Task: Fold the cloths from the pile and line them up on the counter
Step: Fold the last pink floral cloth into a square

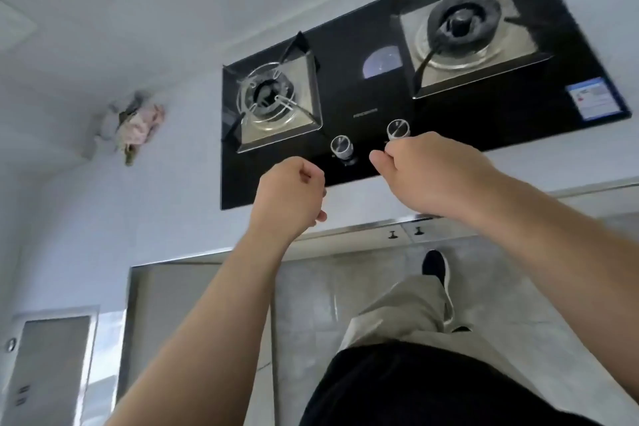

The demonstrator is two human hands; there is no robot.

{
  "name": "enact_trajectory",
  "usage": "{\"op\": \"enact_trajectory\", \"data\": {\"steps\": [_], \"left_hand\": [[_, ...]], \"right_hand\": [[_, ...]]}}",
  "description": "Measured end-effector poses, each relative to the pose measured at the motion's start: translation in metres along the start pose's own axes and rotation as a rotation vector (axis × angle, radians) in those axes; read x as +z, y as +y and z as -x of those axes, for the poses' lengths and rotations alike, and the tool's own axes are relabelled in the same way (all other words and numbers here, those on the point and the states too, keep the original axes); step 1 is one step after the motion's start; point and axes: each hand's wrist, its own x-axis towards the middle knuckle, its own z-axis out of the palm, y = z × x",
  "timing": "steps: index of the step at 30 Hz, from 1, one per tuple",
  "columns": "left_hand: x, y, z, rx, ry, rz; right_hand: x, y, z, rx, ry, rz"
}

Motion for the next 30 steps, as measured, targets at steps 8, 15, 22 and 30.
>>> {"op": "enact_trajectory", "data": {"steps": [8, 15, 22, 30], "left_hand": [[-0.087, -0.127, 0.03, -0.156, 0.15, 0.028], [-0.139, -0.223, -0.016, -0.19, 0.212, 0.198], [-0.212, -0.353, -0.153, -0.129, 0.282, 0.106], [-0.269, -0.44, -0.3, -0.012, 0.38, 0.007]], "right_hand": [[0.074, -0.11, 0.016, -0.153, -0.112, -0.007], [0.126, -0.209, -0.029, -0.203, -0.18, 0.116], [0.206, -0.339, -0.145, -0.182, -0.2, 0.155], [0.262, -0.456, -0.288, -0.105, -0.253, 0.152]]}}
